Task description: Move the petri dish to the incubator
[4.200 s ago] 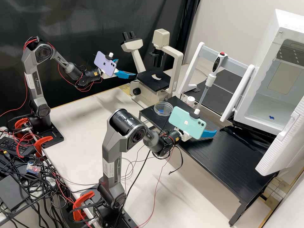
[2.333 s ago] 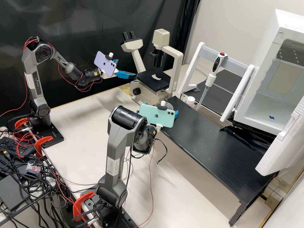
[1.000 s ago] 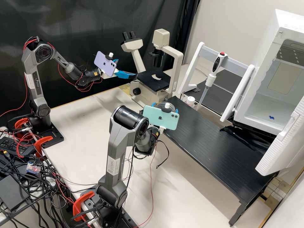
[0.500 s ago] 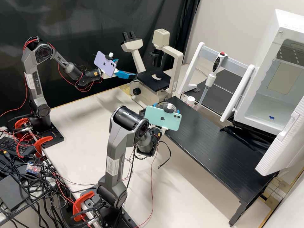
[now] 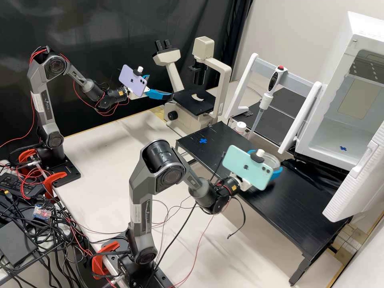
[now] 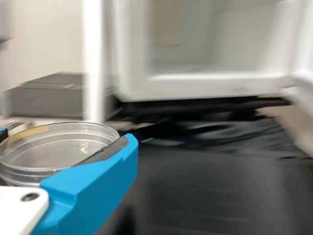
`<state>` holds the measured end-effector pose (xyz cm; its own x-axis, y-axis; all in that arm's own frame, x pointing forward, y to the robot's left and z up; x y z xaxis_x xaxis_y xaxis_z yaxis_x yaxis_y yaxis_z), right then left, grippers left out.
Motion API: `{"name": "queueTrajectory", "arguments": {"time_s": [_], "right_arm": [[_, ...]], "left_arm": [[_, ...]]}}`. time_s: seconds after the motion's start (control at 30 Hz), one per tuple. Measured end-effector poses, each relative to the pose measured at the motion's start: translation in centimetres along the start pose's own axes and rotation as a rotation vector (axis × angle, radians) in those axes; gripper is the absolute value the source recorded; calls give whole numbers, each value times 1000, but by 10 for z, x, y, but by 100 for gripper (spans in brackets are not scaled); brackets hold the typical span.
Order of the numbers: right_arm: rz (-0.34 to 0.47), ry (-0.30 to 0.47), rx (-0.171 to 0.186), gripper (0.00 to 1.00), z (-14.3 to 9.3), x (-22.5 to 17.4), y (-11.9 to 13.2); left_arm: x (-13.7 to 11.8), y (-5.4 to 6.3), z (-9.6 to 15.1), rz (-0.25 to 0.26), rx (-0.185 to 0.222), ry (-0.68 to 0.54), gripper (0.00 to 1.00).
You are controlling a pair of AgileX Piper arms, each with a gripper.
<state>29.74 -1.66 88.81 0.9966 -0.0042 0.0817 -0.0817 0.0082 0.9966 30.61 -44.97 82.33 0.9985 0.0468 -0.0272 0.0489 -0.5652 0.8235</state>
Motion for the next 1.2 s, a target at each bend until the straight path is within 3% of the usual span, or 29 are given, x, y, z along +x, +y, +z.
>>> {"name": "queueTrajectory", "arguments": {"time_s": [0.2,0.37,0.63,0.8,1.2], "right_arm": [[108,-34,-16,0,11,17,41],[136,-42,-36,0,11,40,60],[151,-124,26,0,12,98,75],[145,-170,26,0,9,135,82],[165,-167,12,0,-14,192,103]], "left_arm": [[0,0,0,0,0,0,100],[0,0,0,0,0,0,100],[0,0,0,0,0,0,100],[0,0,0,0,0,0,100],[0,0,0,0,0,0,100]]}}
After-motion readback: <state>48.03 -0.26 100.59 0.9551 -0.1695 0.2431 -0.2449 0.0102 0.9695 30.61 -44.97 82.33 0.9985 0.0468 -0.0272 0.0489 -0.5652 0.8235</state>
